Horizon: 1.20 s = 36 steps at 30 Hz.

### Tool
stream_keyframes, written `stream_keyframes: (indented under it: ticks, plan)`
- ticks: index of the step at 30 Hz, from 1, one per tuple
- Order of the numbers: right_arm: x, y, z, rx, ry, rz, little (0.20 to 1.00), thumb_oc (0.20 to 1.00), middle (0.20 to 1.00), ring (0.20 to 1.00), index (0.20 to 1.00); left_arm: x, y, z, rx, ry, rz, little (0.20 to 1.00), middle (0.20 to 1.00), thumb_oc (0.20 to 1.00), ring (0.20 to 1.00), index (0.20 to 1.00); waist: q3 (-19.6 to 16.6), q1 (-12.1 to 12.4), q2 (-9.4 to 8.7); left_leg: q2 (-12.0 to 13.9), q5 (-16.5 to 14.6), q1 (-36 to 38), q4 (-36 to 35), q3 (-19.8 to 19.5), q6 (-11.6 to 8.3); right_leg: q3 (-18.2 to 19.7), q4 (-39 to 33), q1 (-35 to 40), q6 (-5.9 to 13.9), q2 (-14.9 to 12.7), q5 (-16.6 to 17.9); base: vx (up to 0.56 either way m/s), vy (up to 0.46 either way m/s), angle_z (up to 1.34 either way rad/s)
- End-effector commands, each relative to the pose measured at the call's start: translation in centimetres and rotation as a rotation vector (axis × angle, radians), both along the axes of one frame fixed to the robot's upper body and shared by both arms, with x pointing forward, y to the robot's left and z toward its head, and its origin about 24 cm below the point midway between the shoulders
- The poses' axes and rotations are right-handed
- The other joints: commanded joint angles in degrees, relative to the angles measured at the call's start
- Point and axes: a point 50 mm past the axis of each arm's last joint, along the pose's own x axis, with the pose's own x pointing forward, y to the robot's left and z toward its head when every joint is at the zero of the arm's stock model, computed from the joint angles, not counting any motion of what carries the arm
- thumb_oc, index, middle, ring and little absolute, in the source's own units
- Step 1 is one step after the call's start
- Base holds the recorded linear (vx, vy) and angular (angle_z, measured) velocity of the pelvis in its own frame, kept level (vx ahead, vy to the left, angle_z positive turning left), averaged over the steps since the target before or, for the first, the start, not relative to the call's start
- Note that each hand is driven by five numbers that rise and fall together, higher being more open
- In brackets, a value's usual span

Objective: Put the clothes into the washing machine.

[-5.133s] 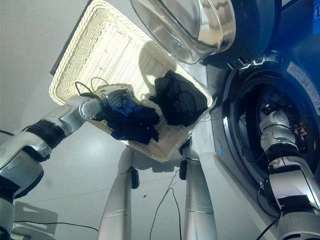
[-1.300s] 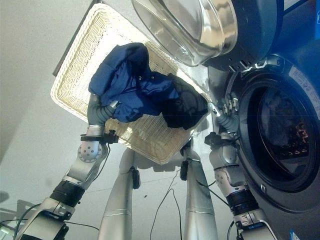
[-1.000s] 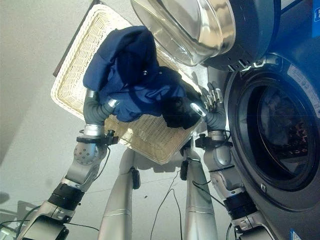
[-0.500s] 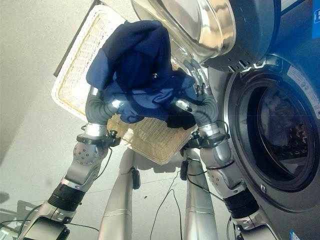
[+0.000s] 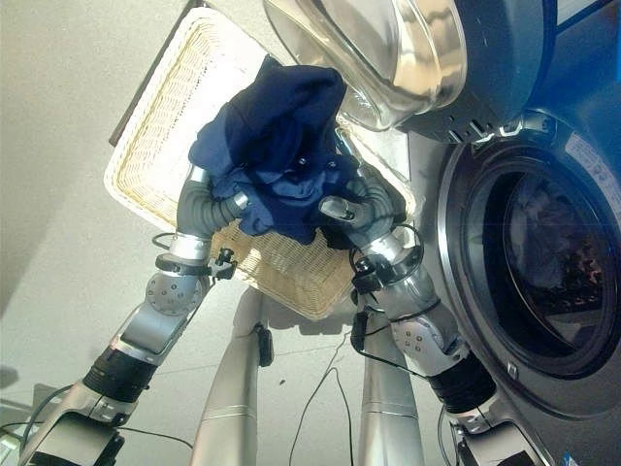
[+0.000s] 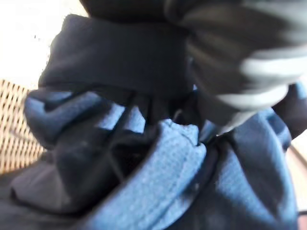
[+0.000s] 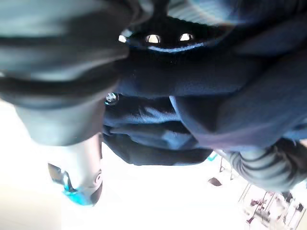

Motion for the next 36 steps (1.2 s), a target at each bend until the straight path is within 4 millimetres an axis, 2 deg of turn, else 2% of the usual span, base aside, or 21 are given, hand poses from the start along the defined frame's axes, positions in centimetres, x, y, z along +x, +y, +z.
stream_keyframes:
  ticks: [1, 8, 14, 15, 17, 18, 29, 35, 36]
  plan:
    - [-3.1, 1.8, 2.3, 0.057, -0.152, 0.156, 1.000, 1.000, 1.000, 1.000, 1.000, -1.5, -3.1, 1.6, 0.175, -0.158, -0.093, 0.200, 0.200, 0.200, 0.200, 0.200, -1.1, -1.0, -0.34, -3.4, -6.9, -0.8, 7.9, 1.9, 0.33, -3.5, -21.7, 5.4, 6.24, 2.4, 18.0, 0.00, 0.000, 0.00]
    - [-2.9, 1.9, 2.3, 0.100, -0.131, 0.177, 1.000, 1.000, 1.000, 1.000, 1.000, -1.9, -5.0, 1.4, 0.303, -0.177, -0.152, 0.200, 0.200, 0.200, 0.200, 0.200, -1.1, -1.5, -0.39, -3.3, -6.9, -0.9, 8.1, 2.5, 0.36, -3.3, -21.7, 5.2, 6.46, 2.5, 18.3, 0.00, 0.000, 0.00]
    - [-2.8, 2.1, 2.3, 0.109, -0.092, 0.220, 1.000, 1.000, 1.000, 1.000, 1.000, -2.4, -6.4, 1.4, 0.434, -0.262, -0.166, 0.200, 0.200, 0.200, 0.200, 0.200, -1.1, -2.0, -0.60, -3.2, -6.8, -0.8, 7.7, 2.9, 0.28, -3.2, -22.2, 5.0, 6.73, 2.5, 18.8, 0.00, 0.000, 0.00]
    - [-2.8, 2.1, 2.3, 0.111, -0.089, 0.224, 0.931, 0.931, 0.931, 0.931, 0.931, -2.4, -6.5, 1.4, 0.448, -0.269, -0.168, 0.200, 0.200, 0.200, 0.200, 0.200, -1.1, -2.0, -0.60, -3.2, -6.7, -0.8, 7.7, 2.9, 0.28, -3.2, -22.2, 5.0, 6.75, 2.5, 18.8, 0.00, 0.000, 0.00]
    - [-2.7, 2.1, 2.3, 0.118, -0.090, 0.227, 0.473, 0.473, 0.473, 0.473, 0.473, -2.6, -6.9, 1.3, 0.499, -0.291, -0.179, 0.200, 0.200, 0.200, 0.200, 0.200, -1.1, -2.1, -0.66, -3.2, -6.8, -0.8, 7.6, 3.0, 0.23, -3.2, -22.3, 5.0, 6.81, 2.5, 18.9, 0.00, 0.000, 0.00]
    - [-2.7, 2.1, 2.3, 0.125, -0.088, 0.237, 0.200, 0.200, 0.200, 0.200, 0.200, -2.7, -7.2, 1.3, 0.525, -0.301, -0.181, 0.200, 0.200, 0.200, 0.200, 0.200, -1.1, -2.1, -0.74, -3.2, -6.8, -0.8, 7.6, 3.0, 0.19, -3.1, -22.5, 5.0, 6.82, 2.5, 19.0, 0.00, 0.000, 0.00]
    - [-2.7, 2.1, 2.3, 0.135, -0.098, 0.269, 0.200, 0.200, 0.200, 0.200, 0.200, -2.3, -8.1, 1.1, 0.719, -0.345, -0.133, 0.200, 0.200, 0.200, 0.200, 0.200, -1.1, -2.6, -0.98, -2.8, -6.6, -0.6, 7.3, 3.2, -0.04, -3.0, -22.9, 5.0, 7.15, 2.4, 19.5, 0.00, 0.000, 0.00]
    - [-2.6, 2.1, 2.3, 0.153, -0.087, 0.286, 0.200, 0.200, 0.200, 0.200, 0.200, -1.7, -7.8, 1.0, 0.719, -0.327, -0.093, 0.200, 0.200, 0.200, 0.200, 0.200, -1.1, -2.6, -0.95, -2.7, -6.5, -0.8, 7.2, 3.1, -0.17, -2.9, -23.0, 4.9, 7.20, 2.3, 19.5, 0.00, 0.000, 0.00]
    - [-2.5, 2.1, 2.3, 0.162, -0.076, 0.290, 0.200, 0.200, 0.200, 0.200, 0.200, -1.4, -7.5, 1.0, 0.679, -0.305, -0.069, 0.329, 0.329, 0.329, 0.329, 0.329, -1.1, -2.5, -0.93, -2.7, -6.5, -0.7, 7.2, 3.0, -0.21, -2.9, -23.1, 4.9, 7.19, 2.3, 19.6, 0.00, 0.000, 0.00]
